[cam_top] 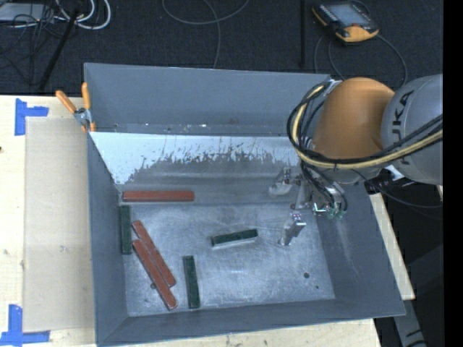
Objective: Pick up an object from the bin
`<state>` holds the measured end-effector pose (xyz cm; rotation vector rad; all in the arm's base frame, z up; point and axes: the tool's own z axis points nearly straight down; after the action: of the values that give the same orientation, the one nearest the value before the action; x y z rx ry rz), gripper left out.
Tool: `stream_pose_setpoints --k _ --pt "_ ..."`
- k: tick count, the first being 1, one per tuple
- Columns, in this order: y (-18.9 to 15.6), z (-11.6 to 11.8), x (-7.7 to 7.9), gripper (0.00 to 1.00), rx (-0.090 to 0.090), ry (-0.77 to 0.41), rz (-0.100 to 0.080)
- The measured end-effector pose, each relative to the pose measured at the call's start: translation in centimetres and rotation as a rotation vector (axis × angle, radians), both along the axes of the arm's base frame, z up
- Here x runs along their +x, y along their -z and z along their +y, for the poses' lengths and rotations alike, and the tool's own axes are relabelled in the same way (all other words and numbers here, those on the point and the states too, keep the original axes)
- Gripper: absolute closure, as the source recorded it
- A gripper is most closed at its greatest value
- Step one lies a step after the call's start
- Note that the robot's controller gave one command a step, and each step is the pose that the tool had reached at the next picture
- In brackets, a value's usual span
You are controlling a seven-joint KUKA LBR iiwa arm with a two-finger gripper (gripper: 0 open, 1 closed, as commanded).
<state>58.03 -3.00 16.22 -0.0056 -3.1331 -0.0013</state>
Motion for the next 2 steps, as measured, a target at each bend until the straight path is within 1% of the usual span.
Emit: stream_pose_setpoints --k 1,2 --pt "-0.4 0.0 0.2 0.0 -0.001 -0.001 -0.007" --pt "8.6 1.6 0.8 1.0 -0.001 0.031 -0.022"
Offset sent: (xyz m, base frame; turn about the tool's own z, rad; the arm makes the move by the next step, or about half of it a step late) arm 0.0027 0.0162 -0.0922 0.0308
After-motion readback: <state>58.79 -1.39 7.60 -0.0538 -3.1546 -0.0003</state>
